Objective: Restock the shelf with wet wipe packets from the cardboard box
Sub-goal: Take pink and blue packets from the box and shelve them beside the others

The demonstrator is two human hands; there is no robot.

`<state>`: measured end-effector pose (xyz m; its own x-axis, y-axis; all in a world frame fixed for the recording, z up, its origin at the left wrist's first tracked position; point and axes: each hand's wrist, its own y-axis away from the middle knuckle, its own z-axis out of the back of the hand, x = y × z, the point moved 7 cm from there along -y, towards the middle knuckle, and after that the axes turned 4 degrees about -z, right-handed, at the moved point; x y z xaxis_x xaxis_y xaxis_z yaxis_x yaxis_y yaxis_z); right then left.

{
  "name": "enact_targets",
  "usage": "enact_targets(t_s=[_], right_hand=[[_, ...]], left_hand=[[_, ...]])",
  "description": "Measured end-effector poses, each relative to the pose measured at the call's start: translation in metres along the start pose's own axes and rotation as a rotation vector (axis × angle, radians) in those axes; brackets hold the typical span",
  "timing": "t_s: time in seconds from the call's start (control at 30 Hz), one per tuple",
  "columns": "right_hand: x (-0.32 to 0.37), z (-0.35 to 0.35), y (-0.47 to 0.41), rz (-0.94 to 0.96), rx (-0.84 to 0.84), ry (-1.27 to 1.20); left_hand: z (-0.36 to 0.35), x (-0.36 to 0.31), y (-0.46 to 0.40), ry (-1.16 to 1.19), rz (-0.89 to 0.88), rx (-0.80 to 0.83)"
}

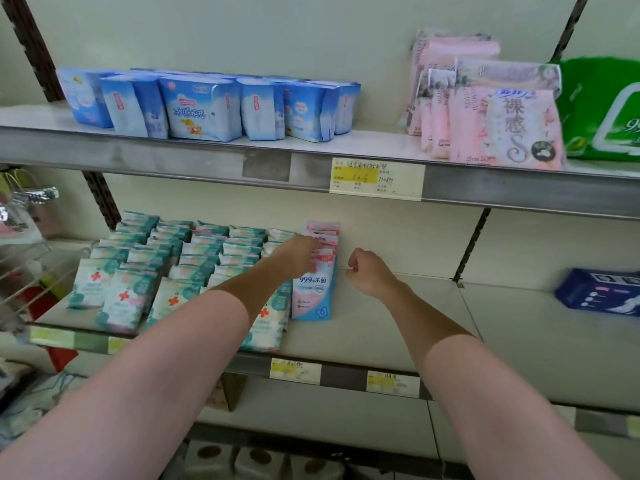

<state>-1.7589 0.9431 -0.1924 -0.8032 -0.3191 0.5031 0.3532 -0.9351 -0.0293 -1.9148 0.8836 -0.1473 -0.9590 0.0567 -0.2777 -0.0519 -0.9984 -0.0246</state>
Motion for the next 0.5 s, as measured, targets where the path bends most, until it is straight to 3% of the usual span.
enact_targets(t_s=[0.27, 0.5], right_hand=[[0.013, 0.001, 0.006, 0.020, 0.013, 0.005], [0.032, 0.015, 0.022, 0.021, -0.035, -0.005]], left_hand=[[0.002, -0.015, 0.007, -0.200, -0.059, -0.093], [0.025, 0.002, 0.031, -0.150, 0.035, -0.169]])
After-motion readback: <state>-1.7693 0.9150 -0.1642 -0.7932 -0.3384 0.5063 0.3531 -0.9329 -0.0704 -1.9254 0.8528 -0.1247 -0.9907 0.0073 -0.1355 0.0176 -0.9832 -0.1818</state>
